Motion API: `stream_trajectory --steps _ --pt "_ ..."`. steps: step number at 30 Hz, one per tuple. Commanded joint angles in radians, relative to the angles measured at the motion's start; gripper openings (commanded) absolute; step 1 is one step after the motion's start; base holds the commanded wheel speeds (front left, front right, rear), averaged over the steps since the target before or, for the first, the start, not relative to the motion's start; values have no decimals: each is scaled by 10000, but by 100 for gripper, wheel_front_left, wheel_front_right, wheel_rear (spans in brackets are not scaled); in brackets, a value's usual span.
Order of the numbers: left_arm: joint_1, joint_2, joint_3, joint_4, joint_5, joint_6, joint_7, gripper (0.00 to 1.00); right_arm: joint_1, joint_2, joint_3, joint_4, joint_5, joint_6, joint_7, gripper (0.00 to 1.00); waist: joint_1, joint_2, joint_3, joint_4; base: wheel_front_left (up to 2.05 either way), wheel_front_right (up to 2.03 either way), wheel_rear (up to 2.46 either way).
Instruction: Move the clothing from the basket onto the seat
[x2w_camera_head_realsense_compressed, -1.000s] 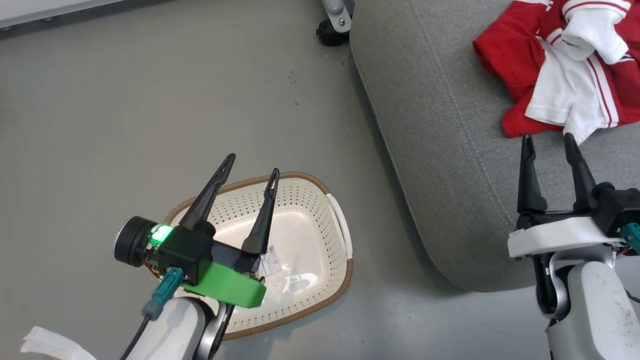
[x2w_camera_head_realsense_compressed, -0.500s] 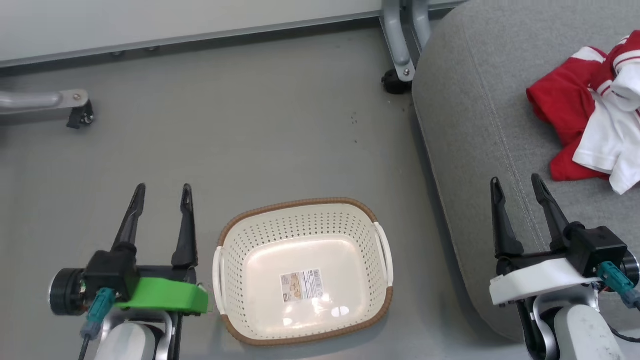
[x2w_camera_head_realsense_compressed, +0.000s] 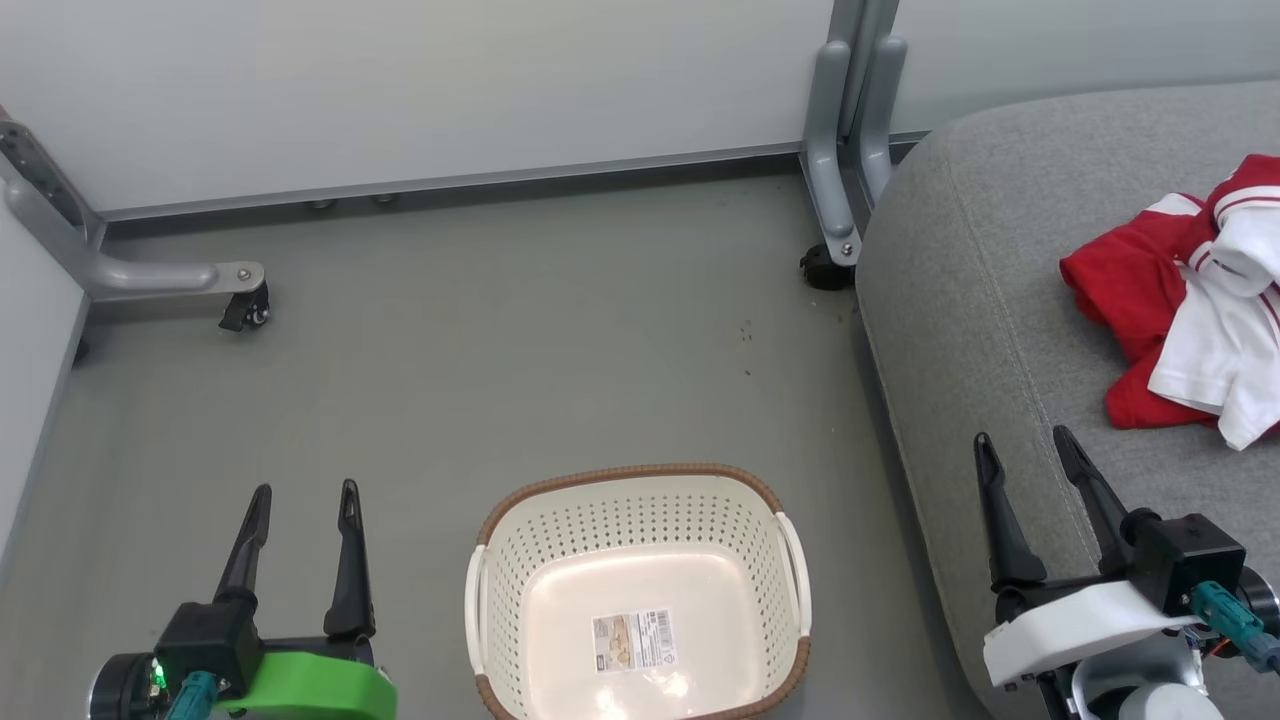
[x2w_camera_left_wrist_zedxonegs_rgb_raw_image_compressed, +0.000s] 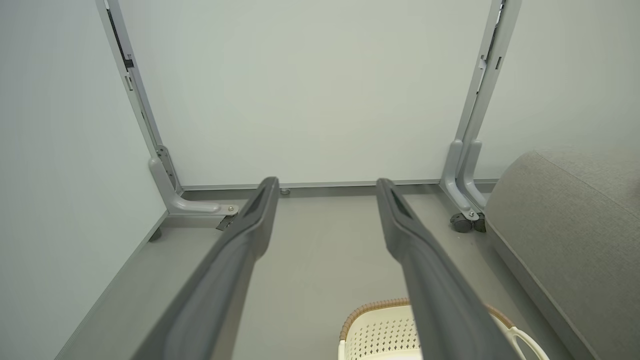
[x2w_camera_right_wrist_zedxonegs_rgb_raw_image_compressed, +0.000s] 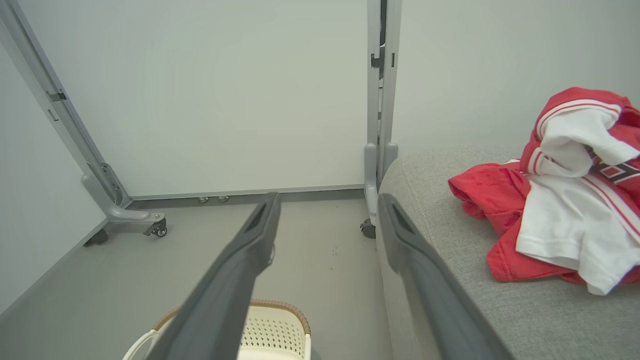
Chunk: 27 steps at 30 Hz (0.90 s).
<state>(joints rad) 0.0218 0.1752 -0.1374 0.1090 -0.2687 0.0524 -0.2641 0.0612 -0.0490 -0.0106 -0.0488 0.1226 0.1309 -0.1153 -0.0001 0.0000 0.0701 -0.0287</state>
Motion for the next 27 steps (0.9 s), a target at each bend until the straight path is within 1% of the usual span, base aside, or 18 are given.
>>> stream_trajectory --steps 1,9,18,27 --pt "216 -38 58 75 115 -78 0 100 209 -29 23 -103 63 -2 78 100 1 0 -199 -33 0 0 0" --pt "547 -266 339 453 395 -486 0 100 687 -30 -54 -371 160 -3 407 100 1 0 -482 -96 0 0 0" --pt "536 -494 536 737 700 -739 0 100 882 -30 -82 -570 77 -2 596 100 1 0 -526 -83 0 0 0" --pt "446 -653 721 836 891 -895 -1 100 881 -30 -107 -645 49 -2 700 100 1 0 -453 -48 0 0 0"
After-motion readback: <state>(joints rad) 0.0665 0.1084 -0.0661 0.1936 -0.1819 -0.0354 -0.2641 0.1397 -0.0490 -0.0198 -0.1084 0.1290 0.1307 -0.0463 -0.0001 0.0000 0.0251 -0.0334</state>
